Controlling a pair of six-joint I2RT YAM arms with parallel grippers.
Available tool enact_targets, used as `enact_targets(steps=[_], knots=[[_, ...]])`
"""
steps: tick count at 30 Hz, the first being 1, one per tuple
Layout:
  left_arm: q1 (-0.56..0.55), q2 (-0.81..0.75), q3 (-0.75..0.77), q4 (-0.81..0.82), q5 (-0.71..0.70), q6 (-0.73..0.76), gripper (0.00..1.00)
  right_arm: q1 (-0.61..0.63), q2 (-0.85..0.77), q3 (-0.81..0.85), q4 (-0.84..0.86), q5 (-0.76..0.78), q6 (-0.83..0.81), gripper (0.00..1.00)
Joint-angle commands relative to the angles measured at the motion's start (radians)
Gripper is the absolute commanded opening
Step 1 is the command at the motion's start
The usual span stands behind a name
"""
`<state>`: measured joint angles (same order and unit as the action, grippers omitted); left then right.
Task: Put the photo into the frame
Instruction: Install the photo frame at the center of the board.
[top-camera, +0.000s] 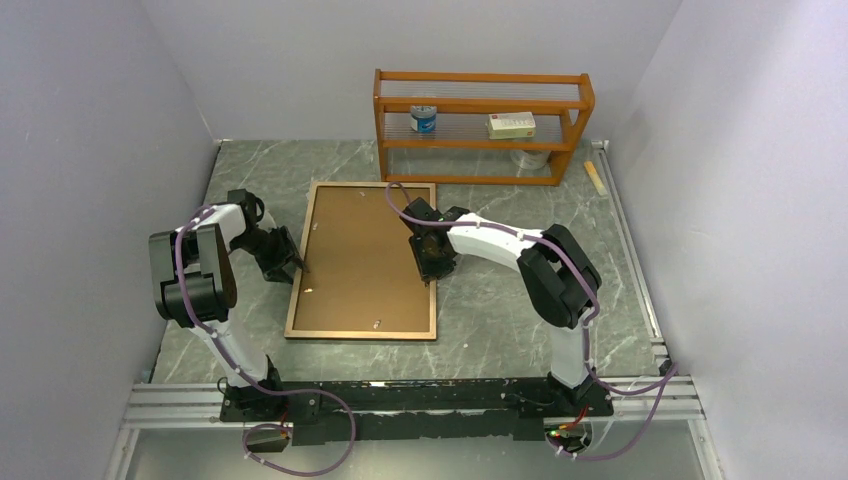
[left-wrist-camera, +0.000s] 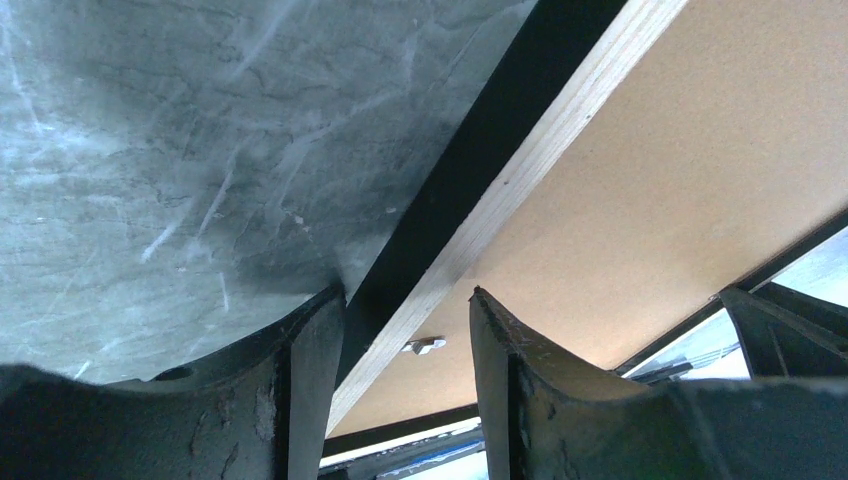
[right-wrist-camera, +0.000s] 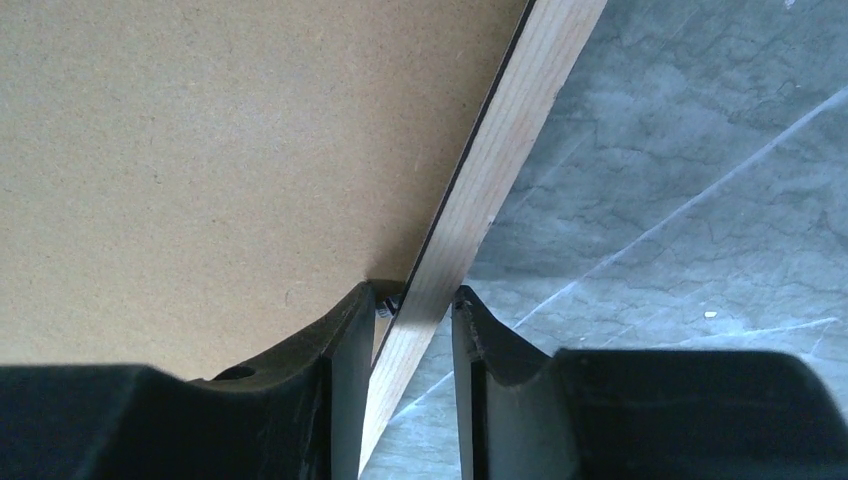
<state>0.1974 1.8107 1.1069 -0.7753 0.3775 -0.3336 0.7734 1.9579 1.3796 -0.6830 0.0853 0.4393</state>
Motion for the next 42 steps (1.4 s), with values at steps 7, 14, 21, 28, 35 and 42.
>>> enact_targets(steps=[7,14,21,28,35,42], knots=[[-0.013,-0.013,-0.012,0.013,0.022,0.016,0.54,-0.013,-0.014,-0.019,0.012,-0.16,0.003,0.14],[-0.018,-0.02,-0.018,0.02,0.025,0.004,0.54,-0.036,-0.063,0.002,-0.019,-0.126,0.073,0.28],[-0.024,-0.047,-0.035,0.029,0.033,-0.024,0.54,-0.052,-0.053,0.043,-0.08,0.074,0.162,0.42],[-0.042,-0.082,-0.091,0.051,0.065,-0.052,0.53,-0.051,-0.046,0.003,-0.047,0.05,0.203,0.48],[-0.052,-0.105,-0.118,0.054,0.075,-0.059,0.53,-0.05,-0.103,-0.028,0.004,0.039,0.236,0.53],[-0.056,-0.122,-0.128,0.055,0.072,-0.066,0.53,-0.039,-0.055,-0.013,-0.081,0.101,0.265,0.43]])
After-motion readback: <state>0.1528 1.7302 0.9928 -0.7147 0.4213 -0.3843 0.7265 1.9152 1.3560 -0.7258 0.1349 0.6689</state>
